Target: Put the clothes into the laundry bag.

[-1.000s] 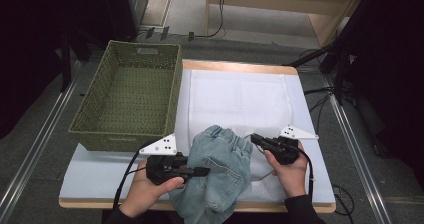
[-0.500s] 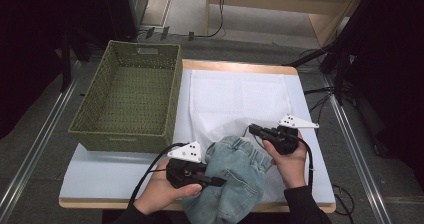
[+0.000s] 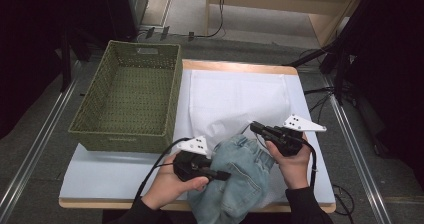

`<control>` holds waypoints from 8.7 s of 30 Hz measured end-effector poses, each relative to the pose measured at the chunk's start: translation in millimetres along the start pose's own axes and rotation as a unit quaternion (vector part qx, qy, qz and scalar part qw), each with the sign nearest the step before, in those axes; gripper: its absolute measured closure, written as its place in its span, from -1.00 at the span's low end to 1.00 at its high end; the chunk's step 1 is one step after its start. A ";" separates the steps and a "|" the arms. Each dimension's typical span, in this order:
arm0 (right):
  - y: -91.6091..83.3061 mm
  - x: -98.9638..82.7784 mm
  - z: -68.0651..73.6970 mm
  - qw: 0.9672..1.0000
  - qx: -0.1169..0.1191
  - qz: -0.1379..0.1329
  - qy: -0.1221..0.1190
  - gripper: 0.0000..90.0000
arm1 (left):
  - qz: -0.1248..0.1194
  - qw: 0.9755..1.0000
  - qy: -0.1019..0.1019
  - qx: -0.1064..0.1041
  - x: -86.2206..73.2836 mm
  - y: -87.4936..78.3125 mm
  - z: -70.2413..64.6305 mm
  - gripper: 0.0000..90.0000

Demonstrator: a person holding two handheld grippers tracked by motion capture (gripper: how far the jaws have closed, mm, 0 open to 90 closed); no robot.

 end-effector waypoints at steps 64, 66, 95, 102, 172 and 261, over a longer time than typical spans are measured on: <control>6.4 -8.7 28.8 0.999 0.007 0.026 -0.021 1.00 | -0.088 0.954 -0.067 0.279 8.2 -5.6 73.5 -0.55; 6.4 -8.8 27.4 1.000 0.005 0.025 -0.018 1.00 | -0.062 0.951 -0.085 0.290 -2.2 -1.7 83.1 -0.45; 6.0 3.0 42.7 0.999 0.047 -0.004 -0.023 1.00 | 0.040 0.985 0.035 0.166 1.7 74.5 67.3 0.88; -0.7 -2.0 31.3 0.999 0.024 0.010 -0.025 1.00 | 0.000 0.969 -0.080 0.235 1.2 46.3 110.6 0.72; -9.4 -15.5 17.9 0.999 0.001 0.037 -0.009 1.00 | 0.042 0.964 -0.130 0.228 -46.2 62.2 76.5 -0.87; -8.8 -10.9 23.0 1.000 0.009 0.018 0.002 1.00 | 0.032 0.980 0.040 0.193 -24.0 78.1 27.6 -0.62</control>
Point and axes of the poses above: each handheld gripper's, and its own axes: y roughly forward along the jaws, x roughly out of its top, z roughly to its left, the point moved 10 cm from there along y, roughly forward along the jaws, and after that the axes turned 2 degrees about -z, right-handed, at the moved point
